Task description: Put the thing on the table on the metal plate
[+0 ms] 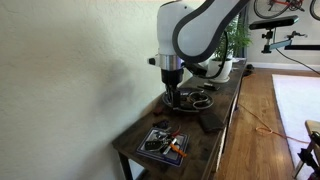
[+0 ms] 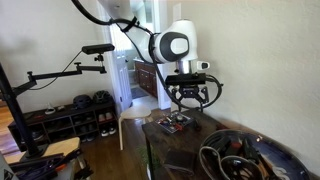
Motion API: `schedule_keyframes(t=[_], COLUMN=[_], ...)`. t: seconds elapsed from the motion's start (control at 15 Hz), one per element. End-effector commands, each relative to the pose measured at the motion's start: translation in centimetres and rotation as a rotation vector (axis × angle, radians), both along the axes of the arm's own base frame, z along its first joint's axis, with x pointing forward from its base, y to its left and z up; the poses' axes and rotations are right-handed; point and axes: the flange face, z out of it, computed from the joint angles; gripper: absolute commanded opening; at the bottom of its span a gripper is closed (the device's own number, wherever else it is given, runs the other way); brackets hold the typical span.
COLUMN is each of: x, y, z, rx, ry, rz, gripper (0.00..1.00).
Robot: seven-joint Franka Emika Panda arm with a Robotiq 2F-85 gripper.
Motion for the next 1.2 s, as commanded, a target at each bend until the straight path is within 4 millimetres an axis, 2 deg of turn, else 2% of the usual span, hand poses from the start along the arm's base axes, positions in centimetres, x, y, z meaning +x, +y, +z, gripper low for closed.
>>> schedule_keyframes(t=[0.0, 0.53, 1.13], x=[2.7, 6.2, 7.6], y=[0.1, -0.2, -0.2], z=[-1.6, -5.1, -8.0], rx=[-0.03, -0.023, -0.02], ry=[-0.004, -0.008, 0.03], rz=[0.034, 0.038, 0.056], gripper=[1.0, 1.0, 1.0])
